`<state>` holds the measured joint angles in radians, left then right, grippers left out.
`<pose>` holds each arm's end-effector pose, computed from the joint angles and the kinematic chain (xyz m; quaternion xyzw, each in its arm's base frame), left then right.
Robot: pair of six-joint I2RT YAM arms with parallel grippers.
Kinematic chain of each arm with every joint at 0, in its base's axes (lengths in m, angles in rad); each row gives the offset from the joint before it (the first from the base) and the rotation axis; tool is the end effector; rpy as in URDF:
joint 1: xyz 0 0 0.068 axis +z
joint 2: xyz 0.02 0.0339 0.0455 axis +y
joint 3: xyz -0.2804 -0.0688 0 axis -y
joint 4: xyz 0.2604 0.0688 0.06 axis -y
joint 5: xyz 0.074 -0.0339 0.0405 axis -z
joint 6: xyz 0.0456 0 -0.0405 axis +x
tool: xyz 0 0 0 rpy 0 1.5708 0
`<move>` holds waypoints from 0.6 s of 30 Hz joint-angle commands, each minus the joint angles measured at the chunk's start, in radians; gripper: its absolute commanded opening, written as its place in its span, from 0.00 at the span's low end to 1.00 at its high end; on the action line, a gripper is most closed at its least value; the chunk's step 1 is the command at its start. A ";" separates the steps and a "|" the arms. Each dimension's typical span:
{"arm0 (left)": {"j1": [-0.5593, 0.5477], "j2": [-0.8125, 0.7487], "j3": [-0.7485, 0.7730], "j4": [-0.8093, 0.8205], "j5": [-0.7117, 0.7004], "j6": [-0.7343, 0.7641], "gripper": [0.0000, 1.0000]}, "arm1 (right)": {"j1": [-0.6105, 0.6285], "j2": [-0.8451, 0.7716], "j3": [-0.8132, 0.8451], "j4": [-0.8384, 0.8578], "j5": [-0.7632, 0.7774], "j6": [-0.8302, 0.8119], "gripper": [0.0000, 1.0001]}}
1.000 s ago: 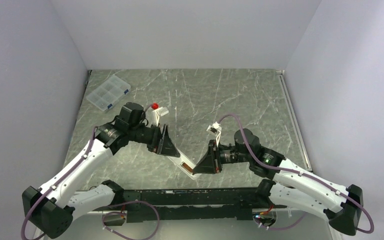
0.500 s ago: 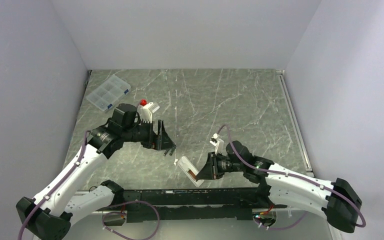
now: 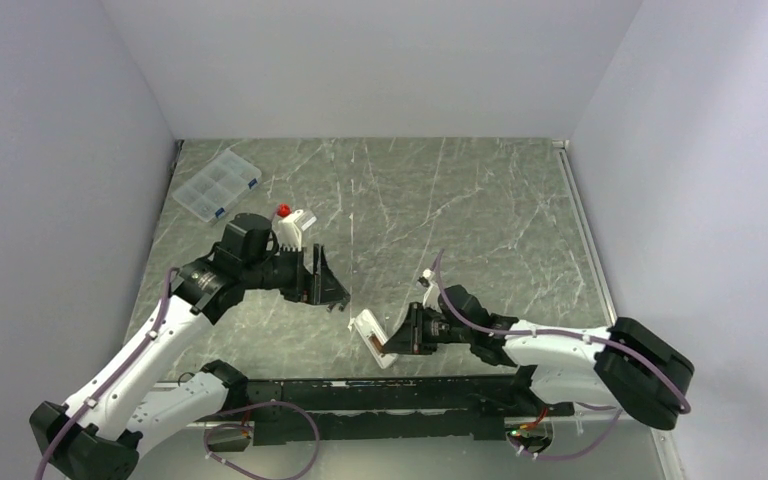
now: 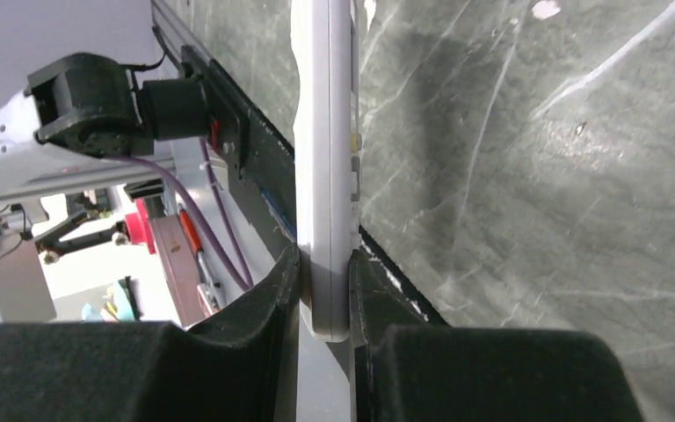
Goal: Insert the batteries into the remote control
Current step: Place the remote control at the center of the board.
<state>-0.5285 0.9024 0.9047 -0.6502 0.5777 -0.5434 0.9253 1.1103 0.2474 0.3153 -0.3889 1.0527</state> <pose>0.1567 -0.1203 0.3264 0.1204 0.8592 -0.4372 0.2367 0.1122 0.1778 0.1454 -0.0399 0.8598 0.4939 0.1232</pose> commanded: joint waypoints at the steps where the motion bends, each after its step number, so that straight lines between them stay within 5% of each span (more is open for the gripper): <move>1: 0.004 -0.024 -0.018 0.043 0.018 -0.019 0.85 | -0.006 0.080 0.000 0.213 0.030 0.052 0.00; 10: 0.004 -0.036 -0.027 0.039 0.017 -0.017 0.85 | -0.006 0.213 -0.028 0.350 0.043 0.105 0.02; 18: 0.004 -0.030 -0.038 0.056 0.025 -0.021 0.85 | -0.006 0.206 -0.024 0.270 0.067 0.082 0.37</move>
<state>-0.5285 0.8810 0.8684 -0.6357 0.5823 -0.5472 0.9234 1.3365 0.2211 0.5797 -0.3573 1.1496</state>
